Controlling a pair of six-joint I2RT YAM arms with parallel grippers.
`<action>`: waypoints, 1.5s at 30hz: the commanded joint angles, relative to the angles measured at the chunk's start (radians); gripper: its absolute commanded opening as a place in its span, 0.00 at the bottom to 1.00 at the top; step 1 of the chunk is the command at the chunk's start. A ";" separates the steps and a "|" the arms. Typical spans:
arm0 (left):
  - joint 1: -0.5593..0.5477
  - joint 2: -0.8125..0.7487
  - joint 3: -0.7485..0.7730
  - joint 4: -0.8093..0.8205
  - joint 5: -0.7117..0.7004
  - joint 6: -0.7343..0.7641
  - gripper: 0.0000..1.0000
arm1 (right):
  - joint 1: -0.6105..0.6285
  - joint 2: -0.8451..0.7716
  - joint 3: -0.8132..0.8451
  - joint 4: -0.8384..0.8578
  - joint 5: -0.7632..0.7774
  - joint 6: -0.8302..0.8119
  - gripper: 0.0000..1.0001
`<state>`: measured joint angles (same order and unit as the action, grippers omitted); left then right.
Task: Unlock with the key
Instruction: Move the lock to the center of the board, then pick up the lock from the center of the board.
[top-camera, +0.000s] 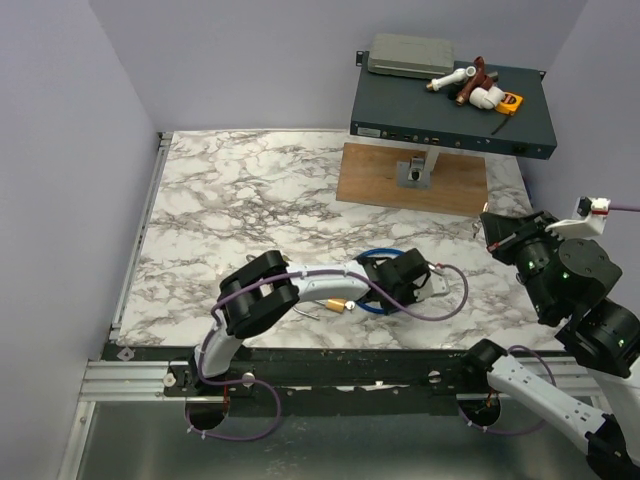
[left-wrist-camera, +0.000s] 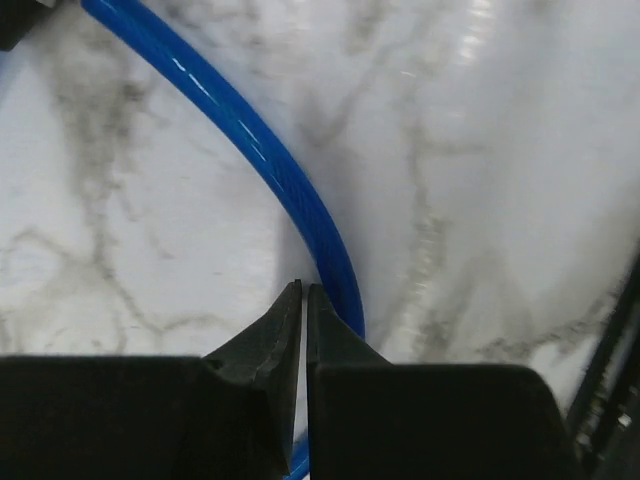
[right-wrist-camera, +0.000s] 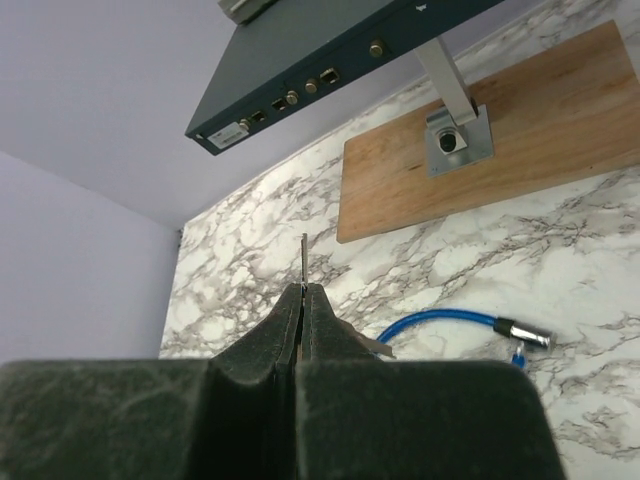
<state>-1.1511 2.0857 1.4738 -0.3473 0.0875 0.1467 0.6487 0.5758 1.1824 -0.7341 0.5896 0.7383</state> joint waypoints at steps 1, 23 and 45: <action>-0.066 -0.050 -0.134 -0.095 0.153 0.051 0.05 | 0.005 0.009 0.013 0.005 0.034 -0.025 0.01; 0.060 -0.031 0.103 -0.100 0.550 0.401 0.89 | 0.004 -0.023 0.011 -0.004 0.079 -0.017 0.01; 0.059 0.292 0.518 -0.325 0.538 0.682 0.69 | 0.005 -0.027 0.104 0.001 0.080 -0.016 0.01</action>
<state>-1.0882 2.3085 1.8748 -0.5194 0.5766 0.7292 0.6487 0.5533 1.2449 -0.7345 0.6369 0.7315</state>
